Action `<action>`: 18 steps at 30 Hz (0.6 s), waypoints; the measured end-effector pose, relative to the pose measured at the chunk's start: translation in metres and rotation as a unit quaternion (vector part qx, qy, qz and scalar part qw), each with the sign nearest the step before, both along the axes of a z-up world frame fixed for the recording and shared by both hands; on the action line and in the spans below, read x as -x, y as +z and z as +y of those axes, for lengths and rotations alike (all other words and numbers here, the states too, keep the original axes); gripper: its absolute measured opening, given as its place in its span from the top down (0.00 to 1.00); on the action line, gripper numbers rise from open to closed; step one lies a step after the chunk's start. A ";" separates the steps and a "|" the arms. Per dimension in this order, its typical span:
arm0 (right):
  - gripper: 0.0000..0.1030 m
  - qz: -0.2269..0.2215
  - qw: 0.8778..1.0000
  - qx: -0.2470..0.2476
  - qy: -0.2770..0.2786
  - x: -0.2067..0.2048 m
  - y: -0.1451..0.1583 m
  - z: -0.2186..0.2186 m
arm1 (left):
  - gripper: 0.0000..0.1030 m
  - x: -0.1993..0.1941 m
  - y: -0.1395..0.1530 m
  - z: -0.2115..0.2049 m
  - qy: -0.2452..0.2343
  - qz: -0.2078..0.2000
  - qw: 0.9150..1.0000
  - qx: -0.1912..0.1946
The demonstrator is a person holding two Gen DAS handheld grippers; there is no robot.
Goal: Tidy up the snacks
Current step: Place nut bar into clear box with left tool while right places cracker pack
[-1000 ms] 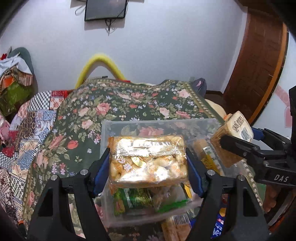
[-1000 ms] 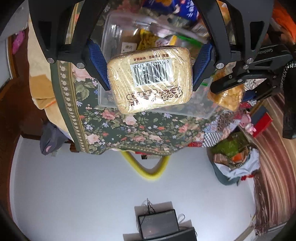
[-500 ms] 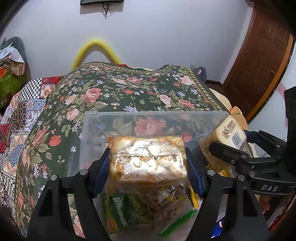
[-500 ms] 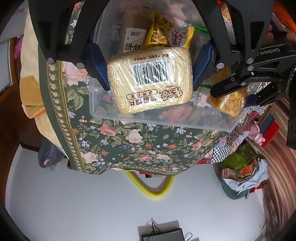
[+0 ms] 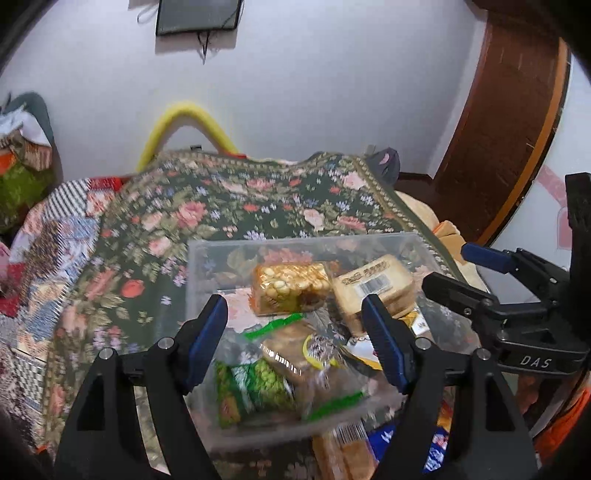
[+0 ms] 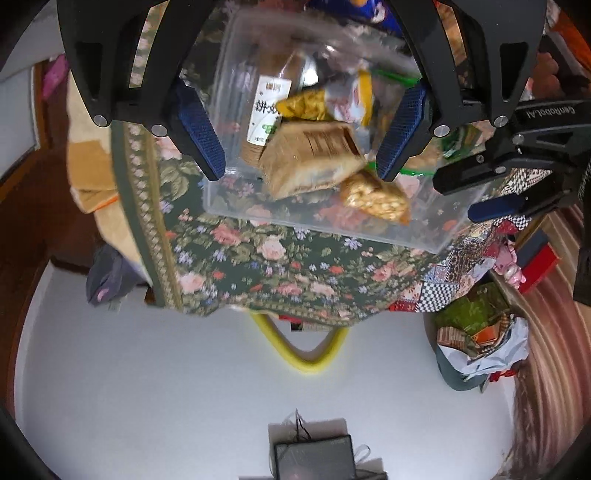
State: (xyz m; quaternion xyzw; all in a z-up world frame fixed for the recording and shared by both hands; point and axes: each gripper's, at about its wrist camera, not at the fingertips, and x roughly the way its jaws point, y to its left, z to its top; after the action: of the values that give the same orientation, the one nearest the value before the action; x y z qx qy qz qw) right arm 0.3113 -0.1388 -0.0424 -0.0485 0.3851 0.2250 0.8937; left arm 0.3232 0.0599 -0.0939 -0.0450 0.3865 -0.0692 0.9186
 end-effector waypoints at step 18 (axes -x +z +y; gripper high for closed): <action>0.19 -0.046 0.999 -0.009 0.020 0.128 0.036 -0.035 | 0.27 0.149 0.031 -0.018 -0.007 -0.011 1.000 0.002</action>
State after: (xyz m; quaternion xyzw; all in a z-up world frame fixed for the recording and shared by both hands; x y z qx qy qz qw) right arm 0.1834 -0.1735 -0.0063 -0.0587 0.3407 0.2433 0.9063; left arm 0.1743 0.0423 -0.0631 -0.0437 0.3767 -0.0771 0.9221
